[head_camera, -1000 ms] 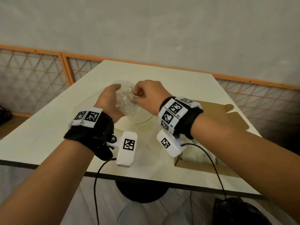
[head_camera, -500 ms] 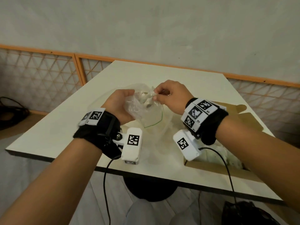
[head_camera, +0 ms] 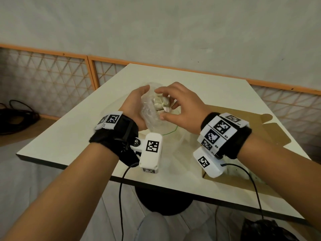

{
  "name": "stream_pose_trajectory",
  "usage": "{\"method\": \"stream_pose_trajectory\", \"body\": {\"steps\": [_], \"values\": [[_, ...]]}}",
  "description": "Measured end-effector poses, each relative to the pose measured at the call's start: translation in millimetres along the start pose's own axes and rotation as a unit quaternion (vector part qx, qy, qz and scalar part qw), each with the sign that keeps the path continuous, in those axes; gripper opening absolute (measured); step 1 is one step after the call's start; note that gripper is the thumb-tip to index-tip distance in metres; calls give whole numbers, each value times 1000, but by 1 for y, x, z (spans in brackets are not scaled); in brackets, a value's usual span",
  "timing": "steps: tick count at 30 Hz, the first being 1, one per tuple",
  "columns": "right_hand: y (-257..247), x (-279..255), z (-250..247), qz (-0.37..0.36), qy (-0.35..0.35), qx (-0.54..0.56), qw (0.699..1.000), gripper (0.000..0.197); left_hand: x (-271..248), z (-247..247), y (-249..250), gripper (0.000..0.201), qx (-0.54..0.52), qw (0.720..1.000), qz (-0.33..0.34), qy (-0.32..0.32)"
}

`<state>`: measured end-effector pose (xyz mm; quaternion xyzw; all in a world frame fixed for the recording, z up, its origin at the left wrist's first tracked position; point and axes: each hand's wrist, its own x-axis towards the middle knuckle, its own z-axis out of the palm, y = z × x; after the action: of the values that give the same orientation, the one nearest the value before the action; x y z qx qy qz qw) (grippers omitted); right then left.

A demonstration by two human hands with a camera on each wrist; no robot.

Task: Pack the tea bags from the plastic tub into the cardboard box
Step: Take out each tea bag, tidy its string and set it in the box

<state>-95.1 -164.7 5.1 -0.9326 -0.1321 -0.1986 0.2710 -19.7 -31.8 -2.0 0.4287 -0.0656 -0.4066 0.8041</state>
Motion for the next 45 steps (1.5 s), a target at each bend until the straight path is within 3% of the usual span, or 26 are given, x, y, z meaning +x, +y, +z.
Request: {"method": "stream_pose_trajectory", "body": {"steps": [2,5,9,15,20,22,25,27,32,36,38,40,45], "values": [[-1,1,0,-12,-18,-40,999,59,2,-2,2,65,12,1000,-11,7],[3,2,0,24,-27,-71,997,72,1,-4,4,48,56,997,-32,41],[9,4,-1,70,-34,-72,994,87,0,-1,0,33,80,995,9,65],[12,1,0,40,4,-11,999,50,3,-1,1,31,43,998,-16,53],[15,4,-3,80,10,49,996,29,2,-2,2,43,28,999,-38,-23],[16,6,-7,131,34,153,979,24,3,-8,2,44,6,999,-45,-12],[18,7,-17,205,100,357,906,17,6,-20,0,38,-34,999,-32,14],[23,8,-23,233,117,386,885,13,7,-24,0,25,-33,999,-21,26],[22,5,-26,235,62,286,927,22,6,-22,3,28,-32,999,-22,20],[15,6,-16,221,4,199,955,37,7,-18,1,56,-22,999,-41,9],[15,7,-15,234,10,200,951,29,5,-16,1,44,12,999,-30,10],[18,7,-18,264,32,236,935,25,3,-16,2,26,69,998,3,17],[27,-3,-32,327,94,385,858,17,3,-24,8,38,143,984,69,83]]}}
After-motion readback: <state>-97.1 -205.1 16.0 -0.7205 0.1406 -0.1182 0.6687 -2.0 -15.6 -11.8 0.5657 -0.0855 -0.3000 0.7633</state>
